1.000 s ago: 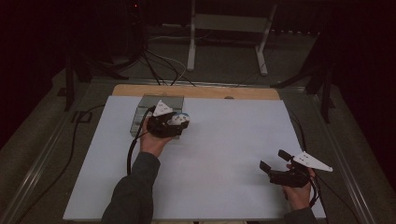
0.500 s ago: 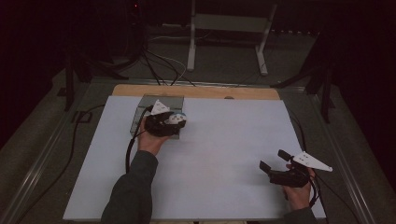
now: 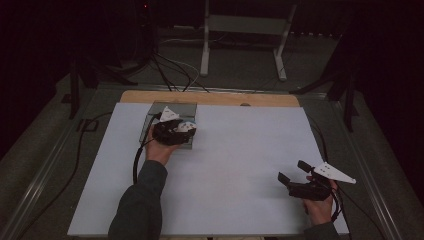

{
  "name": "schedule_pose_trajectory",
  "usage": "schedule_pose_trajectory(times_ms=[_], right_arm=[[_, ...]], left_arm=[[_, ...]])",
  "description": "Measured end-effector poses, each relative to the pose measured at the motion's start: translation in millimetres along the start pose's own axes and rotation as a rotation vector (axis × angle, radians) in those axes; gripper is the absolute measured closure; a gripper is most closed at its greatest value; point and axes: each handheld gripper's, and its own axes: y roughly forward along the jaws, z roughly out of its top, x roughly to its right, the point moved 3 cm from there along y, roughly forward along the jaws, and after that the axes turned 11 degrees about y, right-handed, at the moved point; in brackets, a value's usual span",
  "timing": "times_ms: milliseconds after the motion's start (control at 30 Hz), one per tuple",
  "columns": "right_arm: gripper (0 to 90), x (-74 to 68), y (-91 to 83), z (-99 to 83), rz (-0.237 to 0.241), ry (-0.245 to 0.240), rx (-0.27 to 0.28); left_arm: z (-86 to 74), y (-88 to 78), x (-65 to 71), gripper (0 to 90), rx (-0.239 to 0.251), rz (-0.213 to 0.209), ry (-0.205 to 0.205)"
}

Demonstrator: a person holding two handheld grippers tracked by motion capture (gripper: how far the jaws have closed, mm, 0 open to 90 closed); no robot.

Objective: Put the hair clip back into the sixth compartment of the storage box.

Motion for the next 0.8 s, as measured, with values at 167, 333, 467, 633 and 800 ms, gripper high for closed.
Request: schedule_pose_trajectory(times_ms=[167,333,467,633,800], right_arm=[[0.0,-0.1,0.1,-0.1,-0.001,0.0,-0.002],[0.0,-0.1,0.1,-0.2,-0.001,-0.001,-0.002],[0.0,0.0,-0.1,-0.1,-0.001,0.0,-0.002],[0.0,-0.1,-0.1,-0.1,-0.001,-0.001,-0.003],[0.0,0.0,0.0,-0.1,0.0,0.0,-0.002]], left_arm=[[-1.7,-0.1,-2.3,36.8,-0.004,0.004,-0.004],[-4.1,-0.1,-5.3,36.8,-0.01,0.009,-0.01],[-6.2,0.0,-7.2,36.8,-0.018,0.012,-0.012],[-7.9,0.4,-9.7,36.8,-0.02,0.016,-0.018],[-11.0,2.6,-12.1,36.7,-0.032,0.023,-0.024]])
